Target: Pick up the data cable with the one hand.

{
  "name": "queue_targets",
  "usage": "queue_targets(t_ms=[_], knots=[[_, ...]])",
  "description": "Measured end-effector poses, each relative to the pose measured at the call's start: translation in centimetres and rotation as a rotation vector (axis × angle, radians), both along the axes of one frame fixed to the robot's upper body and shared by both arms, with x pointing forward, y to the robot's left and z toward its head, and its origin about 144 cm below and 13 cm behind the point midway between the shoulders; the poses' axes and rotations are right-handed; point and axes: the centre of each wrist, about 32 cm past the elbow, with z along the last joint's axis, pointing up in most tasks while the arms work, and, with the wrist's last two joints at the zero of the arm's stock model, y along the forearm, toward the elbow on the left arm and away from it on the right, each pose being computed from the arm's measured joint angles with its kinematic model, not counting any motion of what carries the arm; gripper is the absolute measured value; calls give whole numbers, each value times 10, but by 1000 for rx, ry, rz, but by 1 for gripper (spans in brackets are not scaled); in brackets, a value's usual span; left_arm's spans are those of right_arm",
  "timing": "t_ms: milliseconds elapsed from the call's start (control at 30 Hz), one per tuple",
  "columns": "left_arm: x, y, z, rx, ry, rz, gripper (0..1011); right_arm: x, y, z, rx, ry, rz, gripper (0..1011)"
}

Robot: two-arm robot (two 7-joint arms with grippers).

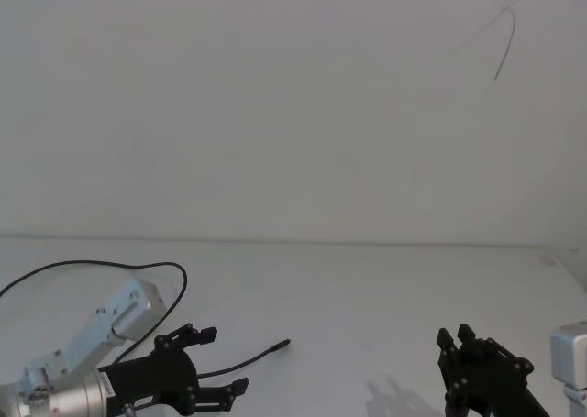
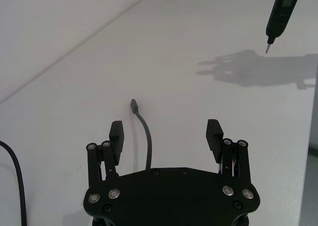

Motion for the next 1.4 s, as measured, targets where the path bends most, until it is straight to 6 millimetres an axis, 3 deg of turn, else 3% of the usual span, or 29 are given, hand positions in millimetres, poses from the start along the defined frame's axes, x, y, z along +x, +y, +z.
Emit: queue_targets(t_ms=[667, 1400], knots=[[13, 0, 1, 80, 2, -38, 1001, 0, 0, 0, 0, 0, 0, 251], [22, -12, 1, 212, -44, -44, 1002, 0, 0, 0, 0, 0, 0, 251]])
